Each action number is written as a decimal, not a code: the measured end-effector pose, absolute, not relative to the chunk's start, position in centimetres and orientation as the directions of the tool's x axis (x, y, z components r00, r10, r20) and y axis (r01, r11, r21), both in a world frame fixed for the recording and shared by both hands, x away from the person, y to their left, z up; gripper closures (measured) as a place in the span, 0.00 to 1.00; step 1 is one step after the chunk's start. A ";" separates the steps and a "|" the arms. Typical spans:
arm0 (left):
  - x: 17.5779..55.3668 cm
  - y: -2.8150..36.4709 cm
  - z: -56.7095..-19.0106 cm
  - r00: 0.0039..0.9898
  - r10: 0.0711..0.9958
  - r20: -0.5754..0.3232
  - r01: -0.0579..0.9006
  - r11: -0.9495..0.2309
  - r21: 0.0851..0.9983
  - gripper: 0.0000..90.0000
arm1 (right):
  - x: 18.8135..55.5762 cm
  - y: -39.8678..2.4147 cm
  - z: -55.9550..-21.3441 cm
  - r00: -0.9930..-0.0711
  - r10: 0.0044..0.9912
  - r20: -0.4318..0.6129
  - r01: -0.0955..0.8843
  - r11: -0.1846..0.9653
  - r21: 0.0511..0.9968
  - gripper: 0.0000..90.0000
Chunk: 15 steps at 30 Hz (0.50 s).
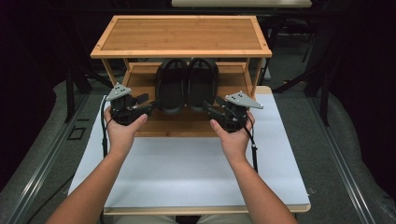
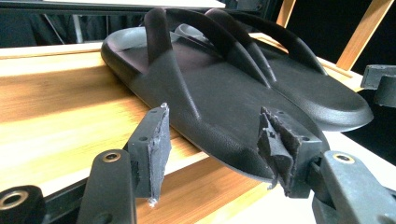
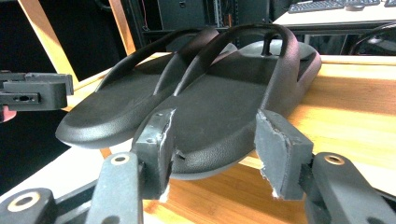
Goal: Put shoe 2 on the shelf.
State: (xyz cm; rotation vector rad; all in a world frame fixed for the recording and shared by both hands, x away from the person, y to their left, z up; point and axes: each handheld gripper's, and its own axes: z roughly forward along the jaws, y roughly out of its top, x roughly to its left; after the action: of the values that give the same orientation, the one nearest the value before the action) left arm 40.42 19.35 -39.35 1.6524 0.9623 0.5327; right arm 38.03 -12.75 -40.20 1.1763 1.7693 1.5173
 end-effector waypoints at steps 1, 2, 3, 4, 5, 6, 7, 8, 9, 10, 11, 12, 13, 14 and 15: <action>40.3 19.5 -39.3 0.573 0.809 -0.129 0.316 -0.073 0.946 0.49 | 38.0 -12.8 -40.2 -0.488 0.862 0.141 0.273 -0.004 0.962 0.53; 40.2 19.5 -39.2 0.575 0.808 -0.130 0.315 -0.071 0.946 0.49 | 37.9 -12.8 -40.1 -0.484 0.864 0.138 0.267 -0.004 0.964 0.53; 40.1 19.6 -39.2 0.576 0.808 -0.127 0.315 -0.076 0.946 0.49 | 37.8 -12.9 -40.1 -0.492 0.860 0.139 0.269 -0.002 0.963 0.53; 40.1 19.6 -39.2 0.576 0.808 -0.127 0.315 -0.076 0.946 0.48 | 37.7 -13.0 -40.0 -0.485 0.864 0.137 0.269 -0.002 0.963 0.53; 39.9 19.7 -39.1 0.581 0.804 -0.126 0.310 -0.076 0.948 0.48 | 37.6 -13.1 -40.0 -0.488 0.862 0.133 0.266 0.002 0.964 0.53; 39.8 19.8 -39.1 0.583 0.803 -0.123 0.309 -0.079 0.948 0.48 | 37.5 -13.1 -39.9 -0.491 0.861 0.133 0.267 0.003 0.964 0.53; 39.8 19.8 -39.1 0.583 0.803 -0.123 0.309 -0.079 0.948 0.48 | 37.5 -13.2 -39.9 -0.486 0.864 0.132 0.265 0.002 0.964 0.53; 39.6 19.9 -39.0 0.585 0.802 -0.122 0.307 -0.080 0.948 0.48 | 37.5 -13.2 -39.9 -0.486 0.864 0.132 0.265 0.002 0.964 0.53; 39.5 19.9 -39.0 0.587 0.800 -0.126 0.303 -0.073 0.950 0.48 | 37.3 -13.5 -39.9 -0.491 0.861 0.135 0.271 0.004 0.963 0.53; 39.3 20.1 -39.1 0.587 0.798 -0.139 0.307 -0.061 0.950 0.48 | 37.1 -13.5 -39.9 -0.487 0.863 0.133 0.269 0.003 0.963 0.53; 39.2 20.3 -39.1 0.587 0.798 -0.134 0.303 -0.063 0.951 0.48 | 37.1 -13.6 -39.9 -0.488 0.863 0.130 0.265 0.004 0.964 0.53; 39.1 20.3 -39.1 0.588 0.798 -0.135 0.301 -0.062 0.952 0.47 | 36.9 -13.7 -39.9 -0.489 0.863 0.127 0.264 0.008 0.965 0.52; 39.1 20.3 -39.1 0.588 0.798 -0.135 0.301 -0.062 0.952 0.47 | 36.9 -13.7 -39.9 -0.489 0.863 0.127 0.264 0.008 0.965 0.52; 38.9 20.5 -39.2 0.588 0.798 -0.135 0.302 -0.062 0.951 0.47 | 36.6 -14.0 -39.9 -0.490 0.863 0.126 0.265 0.010 0.964 0.52; 38.8 20.8 -39.2 0.590 0.796 -0.134 0.301 -0.063 0.951 0.47 | 36.5 -14.2 -39.8 -0.490 0.863 0.126 0.265 0.009 0.964 0.52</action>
State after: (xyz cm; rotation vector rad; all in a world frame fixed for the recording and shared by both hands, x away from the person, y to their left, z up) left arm 38.78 20.76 -39.23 1.6380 0.9315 0.5222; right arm 36.48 -14.18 -39.82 1.1558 1.7751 1.5071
